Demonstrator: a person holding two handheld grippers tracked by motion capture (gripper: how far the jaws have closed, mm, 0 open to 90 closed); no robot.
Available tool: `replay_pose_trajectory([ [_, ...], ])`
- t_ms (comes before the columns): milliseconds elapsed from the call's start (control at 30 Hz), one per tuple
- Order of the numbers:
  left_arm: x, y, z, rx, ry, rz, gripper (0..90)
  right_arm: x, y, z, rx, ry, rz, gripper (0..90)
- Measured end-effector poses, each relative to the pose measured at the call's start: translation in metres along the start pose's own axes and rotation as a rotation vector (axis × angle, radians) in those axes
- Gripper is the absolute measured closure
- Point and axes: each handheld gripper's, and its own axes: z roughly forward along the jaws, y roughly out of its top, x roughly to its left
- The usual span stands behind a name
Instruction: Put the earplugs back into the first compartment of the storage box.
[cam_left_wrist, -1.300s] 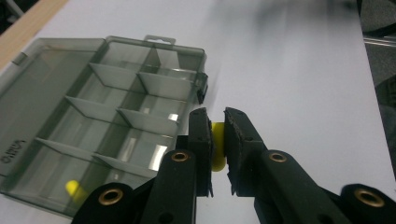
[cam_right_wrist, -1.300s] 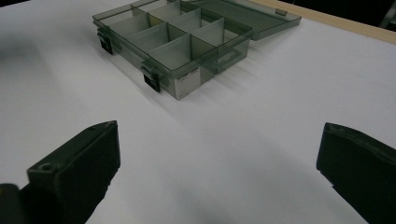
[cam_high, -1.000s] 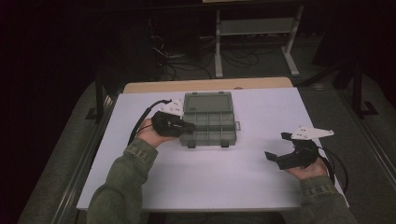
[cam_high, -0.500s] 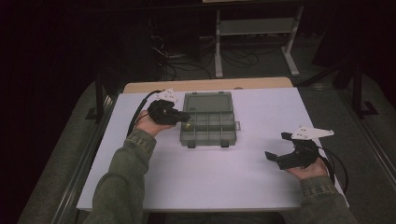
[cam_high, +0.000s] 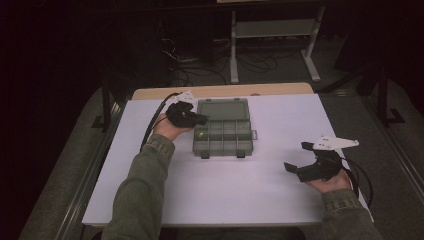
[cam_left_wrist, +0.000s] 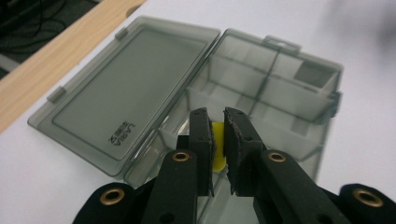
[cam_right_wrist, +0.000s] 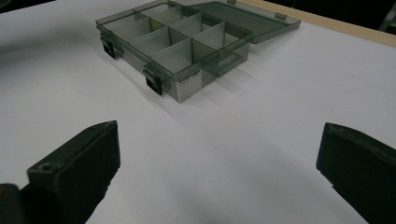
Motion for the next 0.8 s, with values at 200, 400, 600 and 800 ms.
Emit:
replay_pose_trajectory([
  [200,0.01,-0.01,0.012,0.037,-0.002,-0.032,82.3,0.001,0.001,-0.002,-0.018,-0.003,-0.003,0.0],
  [400,0.015,-0.014,0.018,0.04,-0.001,-0.052,82.2,0.0,0.001,-0.001,-0.018,-0.001,-0.003,0.0],
  [600,0.02,-0.019,0.027,0.063,-0.003,-0.063,82.0,0.0,0.0,0.0,-0.012,0.001,-0.004,0.0],
  [800,0.025,-0.025,0.033,0.095,-0.044,-0.089,79.7,0.0,-0.001,0.0,-0.01,0.002,0.001,0.0],
])
